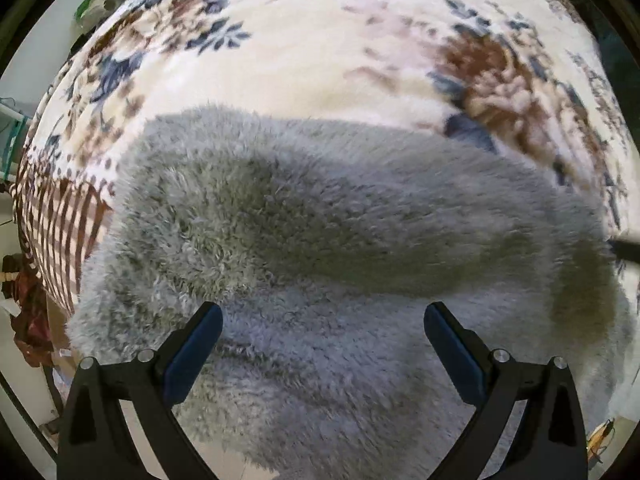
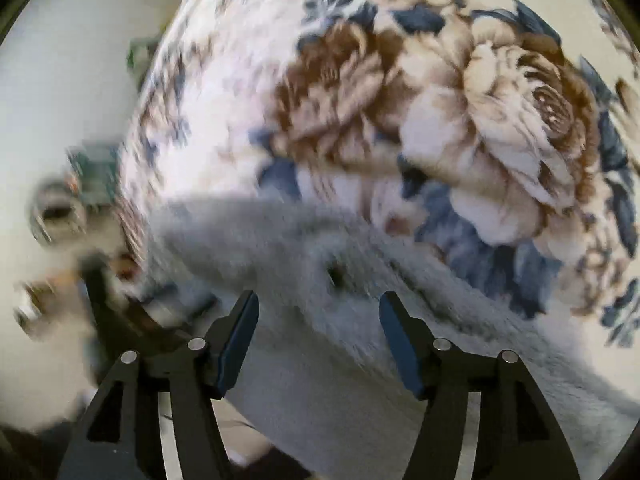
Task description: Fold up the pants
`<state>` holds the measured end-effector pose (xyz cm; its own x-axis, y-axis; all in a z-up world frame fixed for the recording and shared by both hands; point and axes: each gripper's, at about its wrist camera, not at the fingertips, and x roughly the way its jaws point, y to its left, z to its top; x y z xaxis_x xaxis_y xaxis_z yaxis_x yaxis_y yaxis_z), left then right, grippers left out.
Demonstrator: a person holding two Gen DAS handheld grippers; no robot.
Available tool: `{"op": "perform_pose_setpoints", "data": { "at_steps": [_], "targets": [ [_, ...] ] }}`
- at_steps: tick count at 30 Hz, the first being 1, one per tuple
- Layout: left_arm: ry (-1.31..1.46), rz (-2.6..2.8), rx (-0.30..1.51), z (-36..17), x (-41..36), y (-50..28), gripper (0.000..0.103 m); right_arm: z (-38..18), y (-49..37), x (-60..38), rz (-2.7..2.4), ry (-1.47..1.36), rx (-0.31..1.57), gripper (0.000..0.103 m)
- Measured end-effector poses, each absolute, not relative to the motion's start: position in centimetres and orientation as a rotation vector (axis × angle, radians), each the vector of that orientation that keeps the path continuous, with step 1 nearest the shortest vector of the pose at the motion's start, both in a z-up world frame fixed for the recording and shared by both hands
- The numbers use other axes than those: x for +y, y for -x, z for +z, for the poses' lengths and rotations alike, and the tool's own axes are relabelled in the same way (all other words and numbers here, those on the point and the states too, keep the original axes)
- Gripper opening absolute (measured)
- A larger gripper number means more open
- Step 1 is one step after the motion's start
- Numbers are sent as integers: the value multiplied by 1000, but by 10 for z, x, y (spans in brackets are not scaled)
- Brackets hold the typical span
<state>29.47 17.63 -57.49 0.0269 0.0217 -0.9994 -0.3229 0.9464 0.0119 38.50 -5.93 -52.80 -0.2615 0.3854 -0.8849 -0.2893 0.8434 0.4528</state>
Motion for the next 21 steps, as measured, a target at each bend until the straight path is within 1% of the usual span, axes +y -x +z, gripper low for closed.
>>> {"op": "perform_pose_setpoints", "data": {
  "at_steps": [1, 2, 3, 4, 6, 8, 10, 12, 14, 16, 18, 21],
  "targets": [
    [246, 263, 1519, -569, 174, -296, 103, -533, -380, -54, 637, -8, 1721, 65],
    [249, 257, 1515, -564, 174, -296, 103, -541, -374, -50, 611, 93, 1716, 60],
    [249, 251, 1512, -559, 171, -297, 103, -546, -372, -50, 556, 169, 1692, 17],
    [246, 242, 1508, -555, 168, -299, 103, -549, -373, -48, 524, 186, 1682, 8],
    [228, 230, 1497, -547, 163, -301, 103, -548, -384, -57, 455, 109, 1624, 9],
    [208, 220, 1489, -542, 153, -304, 103, -556, -392, -64, 396, 61, 1630, 10],
    [195, 192, 1498, -543, 139, -311, 103, -567, -395, -73, 363, -9, 1678, 17],
    [182, 161, 1494, -542, 131, -315, 103, -566, -392, -90, 329, -86, 1697, 47],
    [160, 127, 1471, -532, 117, -316, 103, -548, -381, -126, 290, -252, 1641, 58],
    [129, 89, 1455, -522, 98, -313, 103, -528, -363, -163, 239, -384, 1567, 58],
    [100, 66, 1461, -521, 85, -310, 103, -504, -331, -217, 167, -518, 1472, 62],
    [70, 24, 1482, -521, 53, -298, 103, -483, -272, -286, 23, -590, 1384, 62]
  ]
}}
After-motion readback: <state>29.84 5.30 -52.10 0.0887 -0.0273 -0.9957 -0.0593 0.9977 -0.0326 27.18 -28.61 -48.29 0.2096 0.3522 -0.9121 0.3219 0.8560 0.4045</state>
